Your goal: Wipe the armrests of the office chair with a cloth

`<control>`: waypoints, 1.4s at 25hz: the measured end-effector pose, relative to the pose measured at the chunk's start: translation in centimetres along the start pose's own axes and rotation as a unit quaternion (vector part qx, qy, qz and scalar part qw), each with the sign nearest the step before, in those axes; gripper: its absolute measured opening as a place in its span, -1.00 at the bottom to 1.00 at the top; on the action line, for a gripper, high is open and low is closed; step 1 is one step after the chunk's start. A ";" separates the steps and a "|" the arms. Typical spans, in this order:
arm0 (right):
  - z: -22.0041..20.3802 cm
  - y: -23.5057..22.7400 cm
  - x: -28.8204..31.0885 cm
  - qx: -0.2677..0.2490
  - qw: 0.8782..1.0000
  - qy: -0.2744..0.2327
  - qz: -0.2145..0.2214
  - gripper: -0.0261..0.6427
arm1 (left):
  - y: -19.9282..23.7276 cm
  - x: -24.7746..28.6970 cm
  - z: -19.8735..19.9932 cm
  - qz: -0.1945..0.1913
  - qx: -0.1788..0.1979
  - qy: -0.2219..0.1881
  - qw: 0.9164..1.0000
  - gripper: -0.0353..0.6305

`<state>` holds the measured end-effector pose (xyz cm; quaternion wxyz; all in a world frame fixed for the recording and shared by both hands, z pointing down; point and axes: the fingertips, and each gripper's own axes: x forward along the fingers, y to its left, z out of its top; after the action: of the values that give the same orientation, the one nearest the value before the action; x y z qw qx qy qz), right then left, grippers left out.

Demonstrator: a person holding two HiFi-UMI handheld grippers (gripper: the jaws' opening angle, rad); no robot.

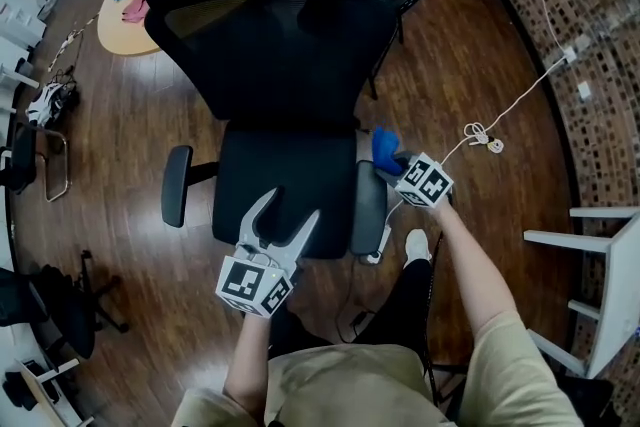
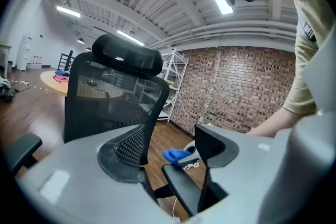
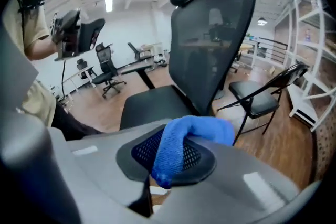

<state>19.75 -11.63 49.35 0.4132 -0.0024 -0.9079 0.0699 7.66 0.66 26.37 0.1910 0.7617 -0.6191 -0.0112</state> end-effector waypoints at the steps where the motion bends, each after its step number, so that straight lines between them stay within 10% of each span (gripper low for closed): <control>1: -1.0 1.0 0.5 -0.015 1.000 0.010 0.000 -0.86 | 0.0 0.0 0.0 0.002 -0.002 0.001 1.000 -0.03; 7: -5.4 9.9 -1.1 0.000 1.000 -0.020 -0.006 -0.86 | 0.9 0.3 -0.1 0.010 -0.018 -0.007 1.000 -0.04; 18: -9.9 24.8 -0.3 -0.004 0.992 0.045 0.121 -0.85 | 1.1 0.2 0.1 0.010 -0.037 -0.025 0.999 -0.05; 25: 3.5 10.7 -4.7 0.076 0.992 -0.094 0.022 -0.86 | 3.5 -3.2 0.9 0.041 -0.043 -0.042 0.997 -0.09; 29: 6.5 2.7 0.7 -0.008 0.999 0.010 -0.036 -0.85 | 4.8 -5.1 1.2 0.056 -0.044 -0.054 0.996 -0.10; 35: 2.6 1.7 7.2 -0.099 0.978 0.185 0.003 -0.86 | 5.8 -7.2 0.6 0.071 -0.053 -0.062 0.994 -0.10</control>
<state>12.95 -9.83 52.85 0.5718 -0.0594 -0.8180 -0.0207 0.41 6.39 26.01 0.1926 0.7022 -0.6810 -0.0780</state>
